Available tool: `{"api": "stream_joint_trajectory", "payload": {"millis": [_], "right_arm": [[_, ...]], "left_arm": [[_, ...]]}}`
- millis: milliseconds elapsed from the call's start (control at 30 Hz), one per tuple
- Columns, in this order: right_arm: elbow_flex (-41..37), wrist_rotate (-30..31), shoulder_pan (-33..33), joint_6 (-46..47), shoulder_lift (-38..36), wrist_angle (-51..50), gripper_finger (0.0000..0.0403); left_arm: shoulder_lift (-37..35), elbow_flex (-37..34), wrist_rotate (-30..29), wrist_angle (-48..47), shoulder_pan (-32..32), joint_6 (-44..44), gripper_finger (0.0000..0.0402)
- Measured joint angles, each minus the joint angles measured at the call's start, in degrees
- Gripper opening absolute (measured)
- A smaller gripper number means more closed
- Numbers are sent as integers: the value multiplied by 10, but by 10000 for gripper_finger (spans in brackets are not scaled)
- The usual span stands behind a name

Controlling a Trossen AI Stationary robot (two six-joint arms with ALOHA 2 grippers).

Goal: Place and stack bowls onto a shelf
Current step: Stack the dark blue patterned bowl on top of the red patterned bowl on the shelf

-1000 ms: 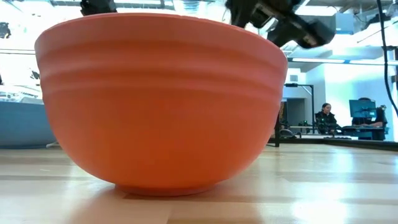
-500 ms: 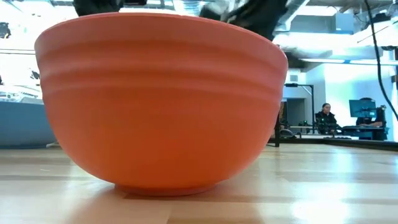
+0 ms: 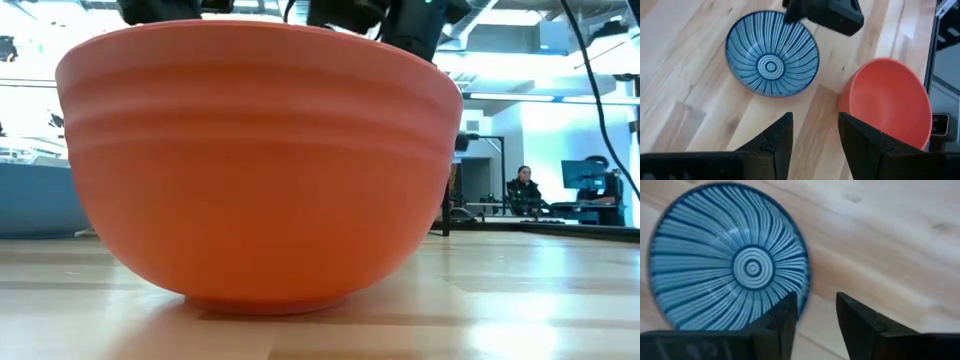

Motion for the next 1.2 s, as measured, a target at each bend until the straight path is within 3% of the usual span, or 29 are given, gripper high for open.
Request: {"api": "stream_joint_trajectory", "payload": {"millis": [300,1200], "right_arm": [[1,-9,0,-12,3,11,125],[1,-13,-5,-20,3,13,117]], "left_arm": [[-1,-1,-18,-5,-13,-22,141],[-1,-1,-38,-5,-15,-1,141]]}}
